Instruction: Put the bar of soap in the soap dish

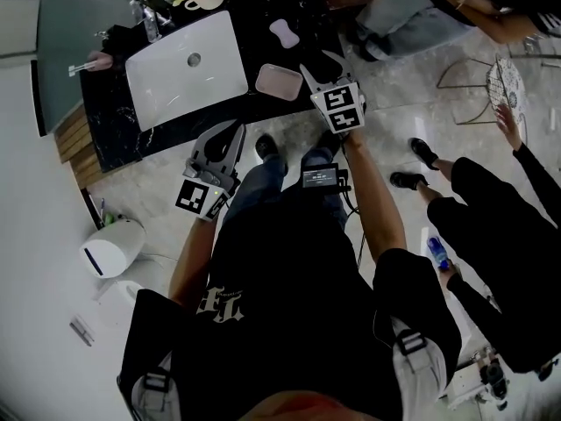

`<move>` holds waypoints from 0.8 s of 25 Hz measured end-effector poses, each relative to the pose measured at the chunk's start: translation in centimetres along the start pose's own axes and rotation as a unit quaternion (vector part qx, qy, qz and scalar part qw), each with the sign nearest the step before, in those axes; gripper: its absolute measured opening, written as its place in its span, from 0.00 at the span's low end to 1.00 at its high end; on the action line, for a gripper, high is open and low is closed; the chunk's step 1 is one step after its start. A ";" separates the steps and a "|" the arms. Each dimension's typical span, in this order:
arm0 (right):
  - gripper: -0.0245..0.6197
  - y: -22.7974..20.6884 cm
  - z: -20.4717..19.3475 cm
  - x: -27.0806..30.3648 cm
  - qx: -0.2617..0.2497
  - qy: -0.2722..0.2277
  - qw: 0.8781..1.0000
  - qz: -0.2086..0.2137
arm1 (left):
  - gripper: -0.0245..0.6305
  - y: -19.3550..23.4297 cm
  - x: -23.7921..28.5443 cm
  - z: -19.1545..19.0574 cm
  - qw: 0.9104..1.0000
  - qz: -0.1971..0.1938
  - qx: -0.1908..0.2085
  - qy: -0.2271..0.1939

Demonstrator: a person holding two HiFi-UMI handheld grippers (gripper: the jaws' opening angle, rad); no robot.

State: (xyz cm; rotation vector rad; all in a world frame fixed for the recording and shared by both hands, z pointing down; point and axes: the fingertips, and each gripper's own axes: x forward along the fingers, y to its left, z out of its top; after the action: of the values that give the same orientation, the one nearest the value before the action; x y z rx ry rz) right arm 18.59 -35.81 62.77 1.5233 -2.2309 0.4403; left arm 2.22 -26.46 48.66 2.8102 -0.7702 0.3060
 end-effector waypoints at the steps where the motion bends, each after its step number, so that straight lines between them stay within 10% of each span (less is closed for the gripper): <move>1: 0.33 0.0 0.0 0.9 0.000 0.004 1.000 0.001 | 0.05 0.2 0.0 0.0 1.000 0.002 -0.001 0.000; 20: 0.39 -1.2 -1.6 14.9 0.007 0.112 0.994 0.010 | 0.05 5.8 -0.3 -0.2 0.999 0.043 -0.026 0.010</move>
State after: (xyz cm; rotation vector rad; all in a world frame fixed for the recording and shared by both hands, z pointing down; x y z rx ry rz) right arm 15.11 -47.53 71.53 1.3853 -2.0754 0.6032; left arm -1.09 -31.14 49.66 2.7274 -0.8820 0.3233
